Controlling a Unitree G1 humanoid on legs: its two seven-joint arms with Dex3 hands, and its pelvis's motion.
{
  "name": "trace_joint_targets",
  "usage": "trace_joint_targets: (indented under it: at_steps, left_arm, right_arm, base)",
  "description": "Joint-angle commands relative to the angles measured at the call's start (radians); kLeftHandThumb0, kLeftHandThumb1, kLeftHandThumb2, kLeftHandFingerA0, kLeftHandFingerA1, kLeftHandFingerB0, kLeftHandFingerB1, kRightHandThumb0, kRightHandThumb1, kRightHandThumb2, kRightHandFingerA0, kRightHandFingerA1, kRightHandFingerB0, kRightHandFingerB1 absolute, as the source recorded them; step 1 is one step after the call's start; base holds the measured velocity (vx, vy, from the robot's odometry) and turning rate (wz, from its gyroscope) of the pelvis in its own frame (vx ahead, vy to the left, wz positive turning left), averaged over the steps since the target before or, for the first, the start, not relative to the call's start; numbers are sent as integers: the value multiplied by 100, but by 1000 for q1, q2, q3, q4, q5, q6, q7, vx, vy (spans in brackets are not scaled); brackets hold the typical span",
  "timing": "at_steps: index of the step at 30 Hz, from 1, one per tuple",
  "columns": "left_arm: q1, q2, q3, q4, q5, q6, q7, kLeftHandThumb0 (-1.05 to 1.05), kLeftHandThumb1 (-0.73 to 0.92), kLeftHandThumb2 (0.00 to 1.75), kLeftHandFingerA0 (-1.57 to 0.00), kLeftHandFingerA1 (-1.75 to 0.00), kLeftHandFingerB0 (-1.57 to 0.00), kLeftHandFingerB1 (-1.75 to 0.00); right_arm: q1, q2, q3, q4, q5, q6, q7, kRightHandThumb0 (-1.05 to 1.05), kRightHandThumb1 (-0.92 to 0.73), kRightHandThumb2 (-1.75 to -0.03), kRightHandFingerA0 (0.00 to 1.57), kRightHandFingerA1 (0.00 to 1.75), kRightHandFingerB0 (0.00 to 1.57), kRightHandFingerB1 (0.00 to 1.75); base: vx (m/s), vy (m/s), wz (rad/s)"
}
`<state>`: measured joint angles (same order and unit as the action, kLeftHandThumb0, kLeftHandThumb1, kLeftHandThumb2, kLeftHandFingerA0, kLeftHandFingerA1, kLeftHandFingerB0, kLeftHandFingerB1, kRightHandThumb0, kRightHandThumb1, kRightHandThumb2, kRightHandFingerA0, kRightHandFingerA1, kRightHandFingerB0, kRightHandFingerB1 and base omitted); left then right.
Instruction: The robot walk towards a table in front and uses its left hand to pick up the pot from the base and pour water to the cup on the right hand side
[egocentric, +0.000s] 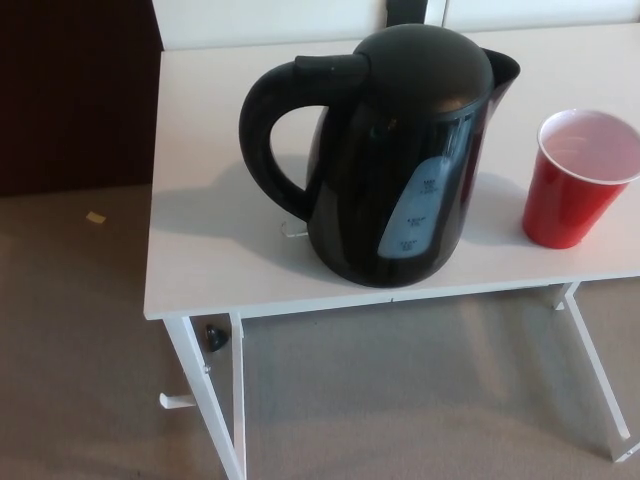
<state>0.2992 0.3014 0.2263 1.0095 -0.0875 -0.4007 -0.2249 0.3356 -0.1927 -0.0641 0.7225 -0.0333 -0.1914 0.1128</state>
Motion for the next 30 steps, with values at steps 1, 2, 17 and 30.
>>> trace_joint_targets:
  at_steps: [1, 2, 17, 30]
  left_arm:
    - [8, 8, 2, -24, 7, -7, 16, -38, 51, 70, -48, -48, -38, -42]
    - [7, 3, 0, -30, 9, -5, 22, -37, 50, 69, -48, -48, -38, -42]
    - [-34, 4, -16, -14, 13, 0, 37, -38, 50, 70, -49, -49, -39, -42]
    - [-13, 13, -21, -36, 21, -9, 39, -31, 60, 58, -55, -43, -43, -35]
  right_arm:
    - [-10, -9, -5, 12, 3, 10, 1, -27, -54, -56, 59, 49, 50, 44]
    - [-5, -9, -8, -7, 7, 22, 1, -27, -54, -56, 59, 48, 50, 43]
    - [-29, -23, 7, -58, -10, 49, 2, -28, -56, -56, 60, 49, 52, 45]
    - [-77, -14, -13, 38, 23, 23, 24, -24, -54, -55, 61, 52, 56, 48]
  base:
    - [0, 0, 0]
    - [0, 0, 0]
    - [-27, -76, 4]
    - [-10, -242, 6]
